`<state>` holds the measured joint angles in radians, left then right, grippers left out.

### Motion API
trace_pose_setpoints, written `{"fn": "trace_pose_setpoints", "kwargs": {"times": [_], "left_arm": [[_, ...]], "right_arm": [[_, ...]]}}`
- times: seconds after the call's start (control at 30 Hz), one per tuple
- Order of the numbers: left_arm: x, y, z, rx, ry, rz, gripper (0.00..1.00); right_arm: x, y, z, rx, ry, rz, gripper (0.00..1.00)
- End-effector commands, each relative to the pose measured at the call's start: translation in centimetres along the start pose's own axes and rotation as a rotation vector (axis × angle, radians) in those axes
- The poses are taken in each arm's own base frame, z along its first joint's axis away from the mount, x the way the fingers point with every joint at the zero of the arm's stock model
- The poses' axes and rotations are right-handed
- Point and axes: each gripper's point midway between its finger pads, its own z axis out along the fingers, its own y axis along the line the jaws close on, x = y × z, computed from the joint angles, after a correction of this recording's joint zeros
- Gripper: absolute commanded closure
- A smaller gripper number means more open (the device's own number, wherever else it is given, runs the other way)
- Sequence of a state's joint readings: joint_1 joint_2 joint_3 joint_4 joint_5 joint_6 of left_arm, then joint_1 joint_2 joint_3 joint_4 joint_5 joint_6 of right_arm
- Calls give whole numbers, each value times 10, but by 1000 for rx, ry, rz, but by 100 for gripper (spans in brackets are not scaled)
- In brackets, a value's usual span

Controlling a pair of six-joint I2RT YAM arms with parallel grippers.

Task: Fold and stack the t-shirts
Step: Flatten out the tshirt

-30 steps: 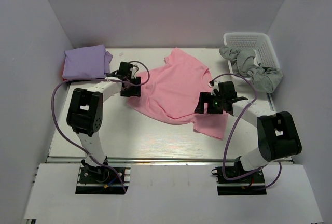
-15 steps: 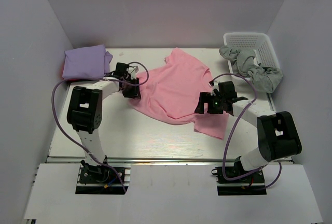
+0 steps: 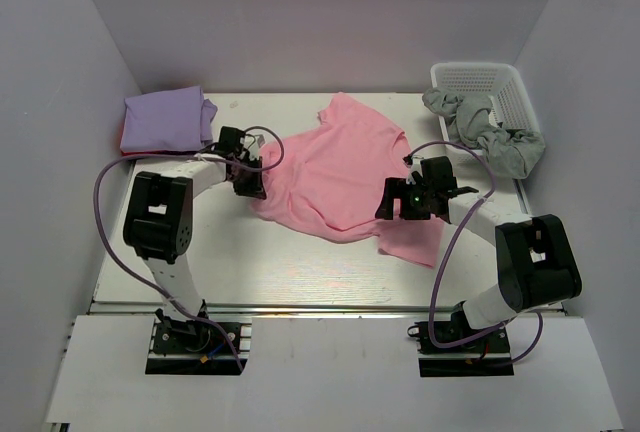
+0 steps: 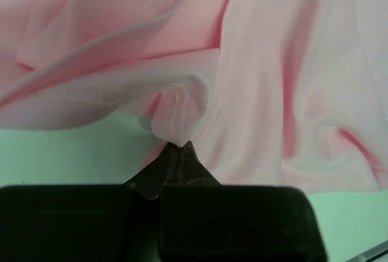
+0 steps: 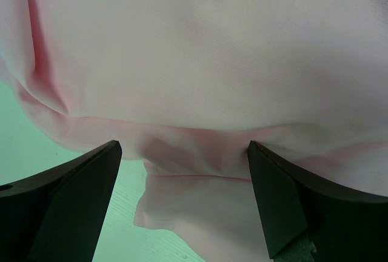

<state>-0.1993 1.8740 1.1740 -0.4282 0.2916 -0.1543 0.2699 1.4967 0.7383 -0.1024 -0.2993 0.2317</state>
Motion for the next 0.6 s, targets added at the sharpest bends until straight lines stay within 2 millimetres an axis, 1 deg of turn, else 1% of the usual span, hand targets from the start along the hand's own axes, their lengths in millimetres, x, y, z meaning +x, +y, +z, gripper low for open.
{"fn": "trace_pose_setpoints", "kwargs": {"times": [0.0,0.07,0.13,0.17,0.2,0.23,0.27,0.3,0.33,0.4,0.47,0.57], "left_arm": [[-10,-15,-29,41,-58,20,100],[-11,-19,-38,43,-72,15,100],[-2,-20,-43,44,-71,-8,100],[-7,-25,-54,60,-109,5,100],[1,-27,-55,71,-107,-9,100],[0,-29,-60,76,-129,-11,100],[-4,-32,-66,80,-151,-4,100],[-8,-33,-76,73,-182,-6,100],[-11,-34,-83,64,-205,-1,100],[-7,-29,-89,34,-222,-21,100],[-12,-32,-100,32,-265,-21,100],[-2,-24,-101,-17,-234,-60,100]], "right_arm": [[-7,6,-2,-26,-26,-19,10],[-6,6,-2,-26,-25,-18,10],[-7,6,-3,-22,-34,-24,10],[-6,4,-2,-17,-34,-22,10],[-6,4,-3,-16,-35,-21,10],[-5,1,-1,-10,-30,-14,10],[-4,3,-1,-13,-26,-15,10],[-5,3,-1,-14,-26,-14,10],[-4,2,-1,-10,-27,-13,10],[-5,3,-2,-12,-33,-7,10],[-8,3,-3,-10,-41,-9,10],[-8,4,-4,-14,-44,-9,10]]}}
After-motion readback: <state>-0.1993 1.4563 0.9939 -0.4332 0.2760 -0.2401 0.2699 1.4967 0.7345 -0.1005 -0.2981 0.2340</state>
